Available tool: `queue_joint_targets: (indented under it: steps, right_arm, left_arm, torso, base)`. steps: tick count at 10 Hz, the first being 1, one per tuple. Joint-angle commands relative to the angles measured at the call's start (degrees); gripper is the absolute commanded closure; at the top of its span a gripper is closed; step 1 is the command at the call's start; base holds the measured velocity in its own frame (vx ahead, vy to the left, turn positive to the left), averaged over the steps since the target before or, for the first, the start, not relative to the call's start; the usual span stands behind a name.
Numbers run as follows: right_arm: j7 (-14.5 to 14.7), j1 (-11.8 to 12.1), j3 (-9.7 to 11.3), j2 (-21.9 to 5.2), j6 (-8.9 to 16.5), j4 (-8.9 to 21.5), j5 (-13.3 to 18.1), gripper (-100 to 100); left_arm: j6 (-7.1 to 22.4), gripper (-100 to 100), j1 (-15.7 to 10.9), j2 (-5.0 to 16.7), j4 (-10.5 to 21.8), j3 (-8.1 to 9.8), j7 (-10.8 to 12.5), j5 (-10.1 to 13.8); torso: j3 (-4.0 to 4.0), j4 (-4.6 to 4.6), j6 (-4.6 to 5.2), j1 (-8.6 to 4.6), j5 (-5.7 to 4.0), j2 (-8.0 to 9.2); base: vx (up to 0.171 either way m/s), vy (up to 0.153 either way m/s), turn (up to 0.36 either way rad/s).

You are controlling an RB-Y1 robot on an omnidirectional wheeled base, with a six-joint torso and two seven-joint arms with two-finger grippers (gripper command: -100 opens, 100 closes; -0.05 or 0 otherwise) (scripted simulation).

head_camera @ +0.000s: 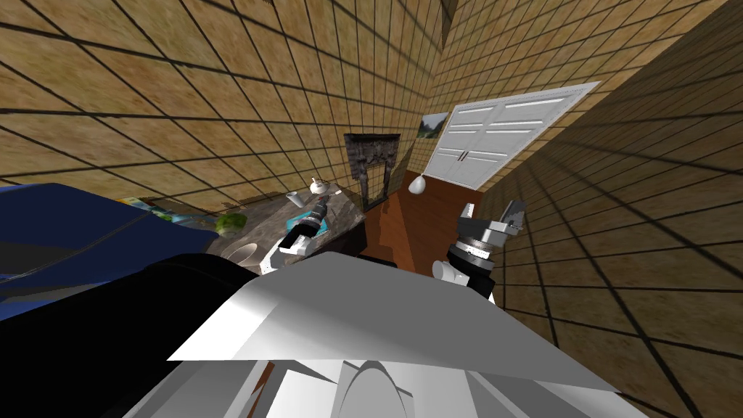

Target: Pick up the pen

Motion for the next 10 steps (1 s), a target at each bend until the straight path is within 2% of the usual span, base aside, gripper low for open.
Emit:
queue_joint_targets:
  steps: [1,2,3,4,5,6,7,8,9,10]
  right_arm:
    - [0.0,0.0,0.0,0.0,0.0,0.0,0.0,0]
    - [0.0,0.0,0.0,0.0,0.0,0.0,0.0,0]
    - [0.0,0.0,0.0,0.0,0.0,0.0,0.0,0]
    - [0.0,0.0,0.0,0.0,0.0,0.0,0.0,0]
    - [0.0,0.0,0.0,0.0,0.0,0.0,0.0,0]
    - [0.0,0.0,0.0,0.0,0.0,0.0,0.0,0]
    - [0.0,0.0,0.0,0.0,0.0,0.0,0.0,0]
    - [0.0,0.0,0.0,0.0,0.0,0.0,0.0,0]
    - [0.0,0.0,0.0,0.0,0.0,0.0,0.0,0]
    - [0.0,0.0,0.0,0.0,0.0,0.0,0.0,0]
  left_arm:
    - [2.9,-100,1.1,2.4,0.2,1.39,-1.0,2.6]
    - [3.9,-100,1.1,2.4,0.2,1.39,-1.0,2.6]
    - [5.8,-100,1.9,4.5,0.5,2.56,-1.8,5.0]
    - [7.0,-100,1.9,4.5,0.5,2.56,-1.8,5.0]
    - [9.0,-100,2.7,6.6,0.9,3.69,-2.6,7.4]
    - [10.1,-100,2.7,6.6,0.9,3.69,-2.6,7.4]
    - [12.2,-100,3.4,8.8,1.4,4.76,-3.4,9.9]
    - [13.3,-100,3.4,8.8,1.4,4.76,-3.4,9.9]
    - [15.1,-100,4.1,11.1,1.9,5.74,-4.2,12.4]
    - [16.4,-100,4.1,11.1,1.9,5.74,-4.2,12.4]
  torso:
    - [0.0,0.0,0.0,0.0,0.0,0.0]
    - [0.0,0.0,0.01,0.0,0.0,0.0]
    - [0.0,0.0,0.0,0.01,0.0,0.0]
    - [0.0,0.0,0.02,0.0,0.0,-0.01]
    - [-0.01,0.0,0.0,0.0,0.0,-0.01]
    - [-0.01,0.0,0.01,0.0,0.0,-0.01]
    - [0.0,0.0,0.0,0.0,0.0,-0.01]
    - [-0.01,0.0,0.02,0.01,0.0,-0.02]
    - [-0.01,0.0,0.0,0.01,0.01,-0.02]
    - [-0.01,-0.01,0.02,0.0,0.0,-0.02]
  base:
    - [0.012,-0.009,-0.087]
    - [0.011,-0.004,-0.042]
    - [0.014,-0.006,-0.078]
    - [0.013,-0.006,-0.054]
    - [0.015,-0.01,-0.103]
    - [0.012,-0.005,-0.046]
    - [0.016,-0.006,-0.096]
    - [0.015,-0.003,-0.048]
    - [0.018,-0.008,-0.11]
    - [0.015,-0.005,-0.047]
